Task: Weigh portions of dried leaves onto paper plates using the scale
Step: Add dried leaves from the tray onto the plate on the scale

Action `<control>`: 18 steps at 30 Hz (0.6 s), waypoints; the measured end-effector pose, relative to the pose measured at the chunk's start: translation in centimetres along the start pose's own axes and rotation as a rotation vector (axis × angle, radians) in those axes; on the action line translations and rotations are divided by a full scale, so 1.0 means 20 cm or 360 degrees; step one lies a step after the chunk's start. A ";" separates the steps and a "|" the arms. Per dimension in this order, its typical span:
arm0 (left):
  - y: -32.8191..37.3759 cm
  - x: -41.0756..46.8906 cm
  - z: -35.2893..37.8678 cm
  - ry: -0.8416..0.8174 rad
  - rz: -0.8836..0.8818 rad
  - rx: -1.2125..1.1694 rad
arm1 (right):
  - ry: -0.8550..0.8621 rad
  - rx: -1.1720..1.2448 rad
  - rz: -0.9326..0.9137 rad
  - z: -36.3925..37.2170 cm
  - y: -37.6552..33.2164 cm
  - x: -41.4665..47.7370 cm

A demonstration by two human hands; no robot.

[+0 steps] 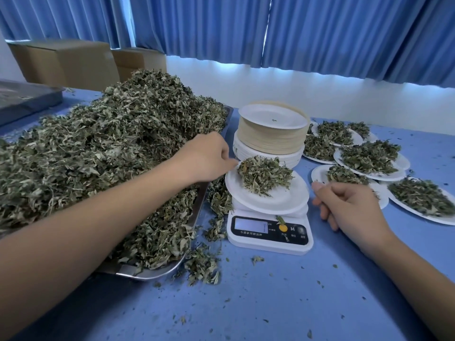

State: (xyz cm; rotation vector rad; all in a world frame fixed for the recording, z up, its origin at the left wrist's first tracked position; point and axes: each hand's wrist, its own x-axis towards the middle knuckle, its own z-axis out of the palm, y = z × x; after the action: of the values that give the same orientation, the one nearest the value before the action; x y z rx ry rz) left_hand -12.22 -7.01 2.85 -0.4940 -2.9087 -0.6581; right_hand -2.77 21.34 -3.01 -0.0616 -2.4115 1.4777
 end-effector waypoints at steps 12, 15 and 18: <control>0.04 -0.03 0.00 -0.0187 0.0022 -0.0075 | -0.0218 0.0317 0.0240 0.01 -0.06 -0.04; 0.06 -0.02 0.01 -0.0216 -0.0011 -0.0169 | -0.0208 0.0434 0.0331 -0.01 -0.08 -0.04; 0.08 0.00 0.01 -0.0190 -0.0048 -0.0380 | -0.0131 0.0544 0.0380 -0.06 -0.11 -0.05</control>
State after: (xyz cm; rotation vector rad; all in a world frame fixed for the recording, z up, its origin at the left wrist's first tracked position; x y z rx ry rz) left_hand -11.65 -5.52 3.33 -0.5327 -2.9679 -1.0220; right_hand -1.31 21.10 -0.79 -0.2222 -2.2375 2.0175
